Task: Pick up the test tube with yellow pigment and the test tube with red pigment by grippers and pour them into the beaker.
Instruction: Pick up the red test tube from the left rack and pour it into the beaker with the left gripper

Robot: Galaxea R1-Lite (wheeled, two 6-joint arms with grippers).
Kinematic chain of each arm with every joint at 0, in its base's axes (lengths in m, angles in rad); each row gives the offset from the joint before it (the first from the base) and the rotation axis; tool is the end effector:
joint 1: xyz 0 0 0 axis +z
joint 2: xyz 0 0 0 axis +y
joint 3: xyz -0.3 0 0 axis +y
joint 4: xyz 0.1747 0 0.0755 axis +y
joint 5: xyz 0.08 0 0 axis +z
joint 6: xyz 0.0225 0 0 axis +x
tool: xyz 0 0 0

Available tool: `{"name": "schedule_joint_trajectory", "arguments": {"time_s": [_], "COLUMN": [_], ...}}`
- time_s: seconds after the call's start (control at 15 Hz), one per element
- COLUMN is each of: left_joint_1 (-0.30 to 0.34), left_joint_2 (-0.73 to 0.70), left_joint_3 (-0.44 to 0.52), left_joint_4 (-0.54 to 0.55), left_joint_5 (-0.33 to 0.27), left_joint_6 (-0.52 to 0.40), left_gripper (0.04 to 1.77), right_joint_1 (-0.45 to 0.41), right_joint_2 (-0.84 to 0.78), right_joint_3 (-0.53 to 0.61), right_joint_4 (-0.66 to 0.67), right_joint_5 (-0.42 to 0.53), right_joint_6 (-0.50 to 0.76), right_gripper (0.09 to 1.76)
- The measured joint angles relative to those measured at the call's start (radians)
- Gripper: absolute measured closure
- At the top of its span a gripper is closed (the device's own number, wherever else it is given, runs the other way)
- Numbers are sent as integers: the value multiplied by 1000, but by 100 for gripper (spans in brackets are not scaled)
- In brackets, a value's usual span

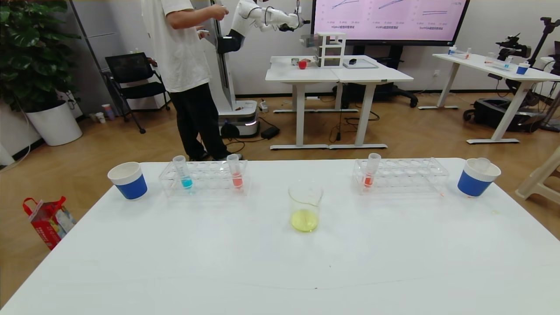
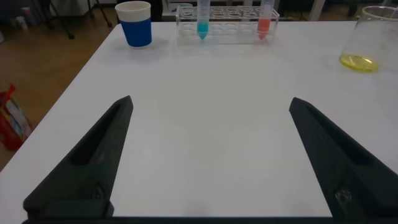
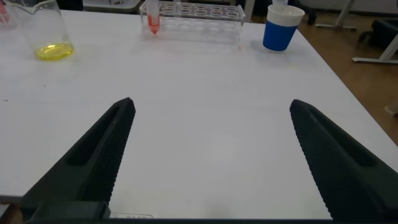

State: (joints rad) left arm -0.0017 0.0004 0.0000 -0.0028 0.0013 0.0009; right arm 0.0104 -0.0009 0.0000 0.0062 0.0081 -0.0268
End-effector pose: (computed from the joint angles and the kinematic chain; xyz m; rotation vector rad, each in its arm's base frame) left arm -0.0228 0.0001 0.0758 0.0009 -0.0024 -0.0004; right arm -0.0229 -0.0001 0.0748 -0.0268 0.0051 0.0186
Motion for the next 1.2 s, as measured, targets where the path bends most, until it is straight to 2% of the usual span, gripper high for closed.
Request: {"name": "schedule_joint_trajectory", "arguments": {"time_s": [0.27,0.47,0.67,1.0,1.13,1.2], "left_joint_1": [-2,-16,-26,-43,-90,-137], "left_joint_2": [40,209,473,984,1173,1254], "left_joint_3": [-84,-204,-295,-357,-373,-383], "left_joint_4": [-8,-90,-287,-723,-879,-937], "left_joint_5": [-1,-3,-3,8,69,118], "left_joint_6": [1,1,1,2,-1,-10], "left_gripper": [6,6,6,6,6,6], "right_joint_1": [0,0,0,0,0,0], "right_joint_2": [0,0,0,0,0,0], "right_joint_3": [0,0,0,0,0,0], "right_joint_4": [0,0,0,0,0,0], "right_joint_5": [0,1,1,0,1,1], "right_joint_6": [0,0,0,0,0,0], "right_gripper": [11,11,11,11,11,11]}}
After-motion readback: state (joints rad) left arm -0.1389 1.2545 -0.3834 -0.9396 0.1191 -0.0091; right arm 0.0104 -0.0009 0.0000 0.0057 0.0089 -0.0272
